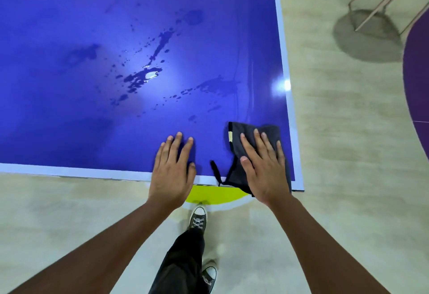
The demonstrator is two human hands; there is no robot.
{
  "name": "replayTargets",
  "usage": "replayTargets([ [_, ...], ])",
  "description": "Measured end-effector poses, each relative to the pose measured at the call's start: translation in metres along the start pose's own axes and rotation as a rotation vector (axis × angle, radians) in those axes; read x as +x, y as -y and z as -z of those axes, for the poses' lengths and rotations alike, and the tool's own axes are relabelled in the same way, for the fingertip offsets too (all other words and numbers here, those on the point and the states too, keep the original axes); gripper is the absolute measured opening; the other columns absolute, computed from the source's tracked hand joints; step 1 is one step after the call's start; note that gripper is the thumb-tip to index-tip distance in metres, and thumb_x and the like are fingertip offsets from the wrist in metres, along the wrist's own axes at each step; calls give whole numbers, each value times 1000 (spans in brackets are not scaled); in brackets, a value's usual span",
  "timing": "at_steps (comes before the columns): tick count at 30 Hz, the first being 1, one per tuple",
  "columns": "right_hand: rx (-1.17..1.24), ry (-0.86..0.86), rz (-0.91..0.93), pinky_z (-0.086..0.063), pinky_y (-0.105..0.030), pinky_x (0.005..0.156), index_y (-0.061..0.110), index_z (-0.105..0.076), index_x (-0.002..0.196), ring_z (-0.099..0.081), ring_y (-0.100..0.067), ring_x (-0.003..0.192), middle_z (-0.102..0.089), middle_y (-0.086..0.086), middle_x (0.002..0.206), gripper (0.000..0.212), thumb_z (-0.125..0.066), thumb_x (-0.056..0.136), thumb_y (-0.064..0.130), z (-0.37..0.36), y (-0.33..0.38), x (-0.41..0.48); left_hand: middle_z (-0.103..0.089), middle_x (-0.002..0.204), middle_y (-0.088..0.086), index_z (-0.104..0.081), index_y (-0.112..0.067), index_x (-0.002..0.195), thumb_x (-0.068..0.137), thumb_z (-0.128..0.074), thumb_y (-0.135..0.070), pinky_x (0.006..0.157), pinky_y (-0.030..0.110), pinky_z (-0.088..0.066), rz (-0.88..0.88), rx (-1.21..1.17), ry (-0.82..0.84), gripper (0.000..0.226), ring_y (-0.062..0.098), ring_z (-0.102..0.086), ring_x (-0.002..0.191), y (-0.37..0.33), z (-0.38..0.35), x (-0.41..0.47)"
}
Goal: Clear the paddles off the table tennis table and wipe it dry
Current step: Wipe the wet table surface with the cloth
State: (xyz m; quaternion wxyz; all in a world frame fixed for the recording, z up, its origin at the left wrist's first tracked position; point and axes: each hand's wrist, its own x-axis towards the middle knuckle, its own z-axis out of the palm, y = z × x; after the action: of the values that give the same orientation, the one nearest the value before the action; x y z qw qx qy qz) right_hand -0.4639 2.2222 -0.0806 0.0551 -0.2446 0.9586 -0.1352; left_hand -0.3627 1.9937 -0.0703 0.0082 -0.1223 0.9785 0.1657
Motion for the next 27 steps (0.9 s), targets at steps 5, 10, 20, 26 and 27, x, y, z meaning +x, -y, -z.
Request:
replayTargets([
  [5, -100, -29, 137, -18, -53, 123, 43, -31, 157, -19, -11, 155, -27, 7, 167, 53, -31, 105, 50, 4, -8, 20, -44, 152, 10, -52, -17, 141, 93, -45, -29, 113, 48, -35, 45, 8, -51, 50, 34, -42, 137, 2, 3, 9],
  [10, -116, -42, 69, -9, -56, 125, 44, -17, 161, -5, -12, 158, -16, 6, 170, 57, -29, 105, 54, -6, 3, 63, -51, 138, 8, -59, -15, 127, 93, -47, -25, 101, 42, -38, 9, -62, -132, 38, 31, -50, 119, 8, 12, 72],
  [20, -105, -57, -103, 1, -53, 126, 44, -12, 161, 0, -14, 158, -10, 5, 171, 63, -25, 102, 61, 8, -13, 268, -39, 156, 11, -46, -13, 147, 96, -41, -23, 119, 47, -26, -120, 19, -38, 52, 34, -33, 146, 26, 31, 316],
  [26, -116, -46, -160, 3, -53, 126, 46, -10, 160, 0, -14, 158, -9, 5, 171, 62, -23, 101, 61, 24, -46, 426, -30, 163, 9, -36, -18, 155, 99, -36, -35, 122, 48, -23, -106, 106, -34, 59, 32, -25, 151, 40, 25, 370],
  [27, -116, -45, -170, 3, -53, 126, 46, -11, 160, -1, -14, 158, -10, 5, 171, 62, -23, 101, 60, 28, -51, 452, -30, 163, 9, -35, -18, 155, 99, -36, -35, 122, 48, -23, -111, 104, -43, 59, 32, -25, 151, 41, 23, 370],
])
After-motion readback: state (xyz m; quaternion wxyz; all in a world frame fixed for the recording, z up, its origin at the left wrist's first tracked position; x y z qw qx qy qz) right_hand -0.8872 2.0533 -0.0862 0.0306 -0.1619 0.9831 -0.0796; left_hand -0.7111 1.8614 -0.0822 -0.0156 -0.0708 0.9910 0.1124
